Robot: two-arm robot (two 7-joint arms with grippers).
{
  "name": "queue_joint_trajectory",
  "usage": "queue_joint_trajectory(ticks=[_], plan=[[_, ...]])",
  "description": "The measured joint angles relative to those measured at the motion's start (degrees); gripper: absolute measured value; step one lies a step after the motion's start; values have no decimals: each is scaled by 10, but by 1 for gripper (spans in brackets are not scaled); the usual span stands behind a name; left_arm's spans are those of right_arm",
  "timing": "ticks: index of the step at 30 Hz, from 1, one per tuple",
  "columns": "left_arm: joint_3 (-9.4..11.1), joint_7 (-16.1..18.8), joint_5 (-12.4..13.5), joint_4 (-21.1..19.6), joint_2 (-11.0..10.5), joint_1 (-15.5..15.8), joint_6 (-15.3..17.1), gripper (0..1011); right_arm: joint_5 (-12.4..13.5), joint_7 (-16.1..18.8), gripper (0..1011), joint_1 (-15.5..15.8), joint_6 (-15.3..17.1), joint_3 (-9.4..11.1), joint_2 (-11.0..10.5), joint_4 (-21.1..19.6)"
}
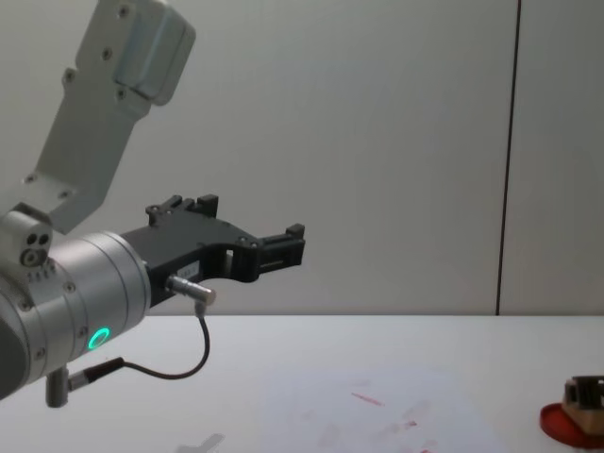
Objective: Use the one hand to pick up the stamp and affix it onto the A4 paper.
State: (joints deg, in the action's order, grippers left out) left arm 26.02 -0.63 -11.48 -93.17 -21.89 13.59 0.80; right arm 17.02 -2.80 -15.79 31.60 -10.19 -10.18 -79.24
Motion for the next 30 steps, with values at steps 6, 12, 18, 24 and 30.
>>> queue_joint_trajectory(ticks=[6,12,18,24,30], plan=[[0,0,0,0,0,0,0,1002,-2,2,216,2,1,1,-1,-3],[0,0,0,0,0,0,0,1002,-13,12,216,3,-10,1,-3,-9],[0,0,0,0,0,0,0,1002,-30,30,216,0,-26,2,-7,-16],[0,0,0,0,0,0,0,1002,-49,59,214,-7,-41,2,-11,-23],[0,0,0,0,0,0,0,1002,-66,107,216,-22,-45,0,-14,-30]])
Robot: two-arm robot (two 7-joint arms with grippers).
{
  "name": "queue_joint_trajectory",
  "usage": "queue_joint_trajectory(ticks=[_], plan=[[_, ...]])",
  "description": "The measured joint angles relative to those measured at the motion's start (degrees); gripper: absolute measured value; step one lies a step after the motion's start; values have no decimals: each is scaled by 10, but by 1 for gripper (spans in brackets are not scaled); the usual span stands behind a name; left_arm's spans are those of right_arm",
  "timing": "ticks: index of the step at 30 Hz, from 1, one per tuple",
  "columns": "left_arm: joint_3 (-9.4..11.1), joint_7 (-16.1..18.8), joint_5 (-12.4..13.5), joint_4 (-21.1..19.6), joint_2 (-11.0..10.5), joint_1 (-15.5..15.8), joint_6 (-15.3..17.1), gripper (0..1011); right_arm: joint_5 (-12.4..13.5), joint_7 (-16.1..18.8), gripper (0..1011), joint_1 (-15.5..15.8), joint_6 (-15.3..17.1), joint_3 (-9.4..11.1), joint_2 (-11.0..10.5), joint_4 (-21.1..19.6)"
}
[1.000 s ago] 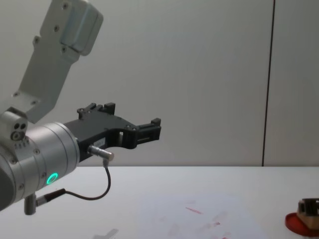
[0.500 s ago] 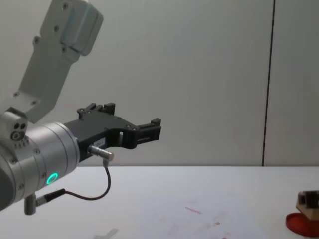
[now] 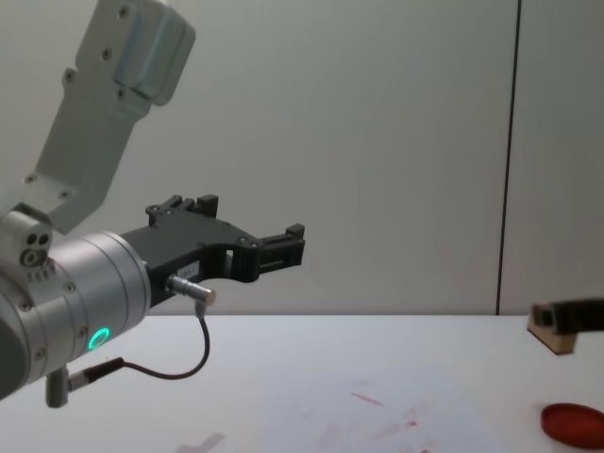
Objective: Use the one hand to pick up the stamp and affix it onto the A4 paper.
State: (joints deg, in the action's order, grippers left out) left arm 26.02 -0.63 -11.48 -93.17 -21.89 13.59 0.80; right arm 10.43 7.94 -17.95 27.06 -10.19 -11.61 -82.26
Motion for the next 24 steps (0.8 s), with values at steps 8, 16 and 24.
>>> queue_joint_trajectory(ticks=[8,16,24], plan=[[0,0,0,0,0,0,0,1002,-17,70,216,-20,13,-5,-3,-4],[0,0,0,0,0,0,0,1002,-37,139,216,-40,37,-13,-5,-6],[0,0,0,0,0,0,0,1002,-68,227,216,-63,65,-26,-8,-7]])
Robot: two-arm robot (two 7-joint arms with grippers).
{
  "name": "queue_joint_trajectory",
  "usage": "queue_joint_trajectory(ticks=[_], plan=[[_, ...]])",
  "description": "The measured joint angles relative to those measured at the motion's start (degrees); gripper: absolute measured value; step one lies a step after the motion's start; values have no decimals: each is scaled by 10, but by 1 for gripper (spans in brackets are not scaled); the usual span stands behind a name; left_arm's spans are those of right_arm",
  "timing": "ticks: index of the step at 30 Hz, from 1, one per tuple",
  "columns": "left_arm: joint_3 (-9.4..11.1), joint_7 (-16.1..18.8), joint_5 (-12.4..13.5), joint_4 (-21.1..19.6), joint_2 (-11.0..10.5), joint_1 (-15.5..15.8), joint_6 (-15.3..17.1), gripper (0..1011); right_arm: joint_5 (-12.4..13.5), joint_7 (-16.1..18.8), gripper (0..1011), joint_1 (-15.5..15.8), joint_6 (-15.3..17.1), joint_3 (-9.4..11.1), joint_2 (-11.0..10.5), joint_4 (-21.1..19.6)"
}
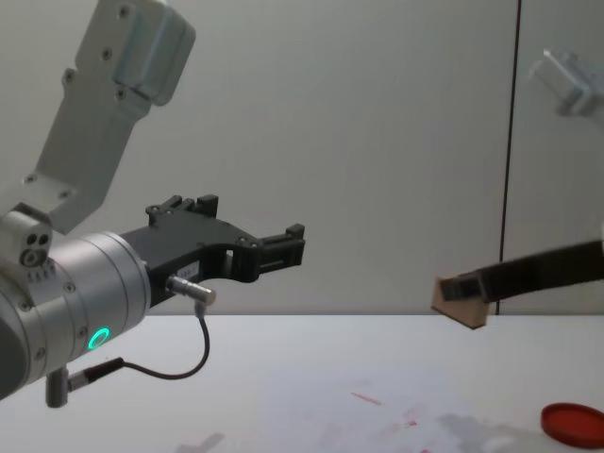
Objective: Use the one hand to pick up the stamp and affix it onto the A4 paper.
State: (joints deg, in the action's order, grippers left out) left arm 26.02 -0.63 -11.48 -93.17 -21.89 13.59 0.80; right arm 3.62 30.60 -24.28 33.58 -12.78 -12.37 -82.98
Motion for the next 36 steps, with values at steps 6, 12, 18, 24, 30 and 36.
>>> queue_joint_trajectory(ticks=[6,12,18,24,30,36], plan=[[0,0,0,0,0,0,0,1002,-27,62,216,-17,15,-12,-1,0],[0,0,0,0,0,0,0,1002,-53,116,216,-31,24,-25,-1,3],[0,0,0,0,0,0,0,1002,-95,188,216,-50,31,-43,-1,10],[0,0,0,0,0,0,0,1002,-131,232,214,-62,36,-55,-3,16],[0,0,0,0,0,0,0,1002,-156,256,216,-67,38,-63,-8,19],[0,0,0,0,0,0,0,1002,-164,262,216,-67,36,-67,-12,21]])
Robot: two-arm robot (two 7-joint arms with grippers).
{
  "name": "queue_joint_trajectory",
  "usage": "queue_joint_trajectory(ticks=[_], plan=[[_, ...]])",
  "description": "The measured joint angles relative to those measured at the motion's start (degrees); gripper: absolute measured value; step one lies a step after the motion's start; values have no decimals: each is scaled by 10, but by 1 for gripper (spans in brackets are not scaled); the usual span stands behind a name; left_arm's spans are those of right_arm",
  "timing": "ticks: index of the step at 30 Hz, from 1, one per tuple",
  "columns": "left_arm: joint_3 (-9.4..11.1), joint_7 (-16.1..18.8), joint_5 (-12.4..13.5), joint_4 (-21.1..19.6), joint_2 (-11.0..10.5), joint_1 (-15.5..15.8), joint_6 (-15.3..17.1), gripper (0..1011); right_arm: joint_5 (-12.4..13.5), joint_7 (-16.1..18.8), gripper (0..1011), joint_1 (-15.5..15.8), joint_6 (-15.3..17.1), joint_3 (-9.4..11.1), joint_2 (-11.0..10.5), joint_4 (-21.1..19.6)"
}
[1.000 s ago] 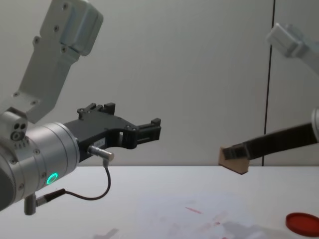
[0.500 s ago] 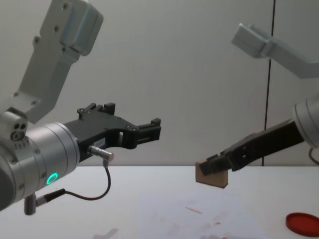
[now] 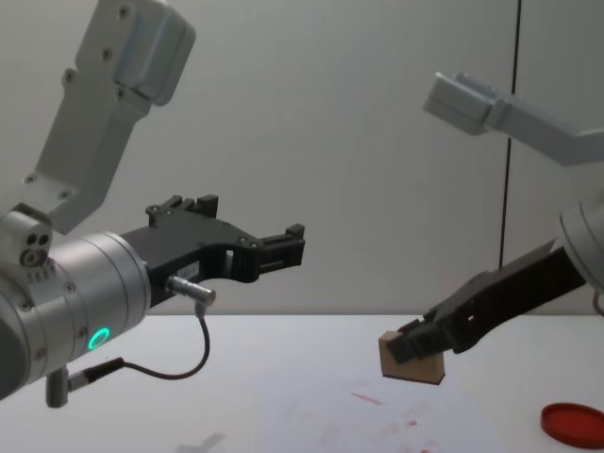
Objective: Use the one hand to pick up the stamp and affix it onto the A4 paper.
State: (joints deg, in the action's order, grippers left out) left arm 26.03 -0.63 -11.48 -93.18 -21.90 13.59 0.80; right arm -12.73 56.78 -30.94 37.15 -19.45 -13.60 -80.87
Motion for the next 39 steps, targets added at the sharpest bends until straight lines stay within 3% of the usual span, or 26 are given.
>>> queue_joint_trajectory(ticks=[17,39], plan=[[0,0,0,0,0,0,0,1002,17,-10,216,6,-8,-20,6,6],[0,0,0,0,0,0,0,1002,-16,16,216,6,16,-52,8,12]])
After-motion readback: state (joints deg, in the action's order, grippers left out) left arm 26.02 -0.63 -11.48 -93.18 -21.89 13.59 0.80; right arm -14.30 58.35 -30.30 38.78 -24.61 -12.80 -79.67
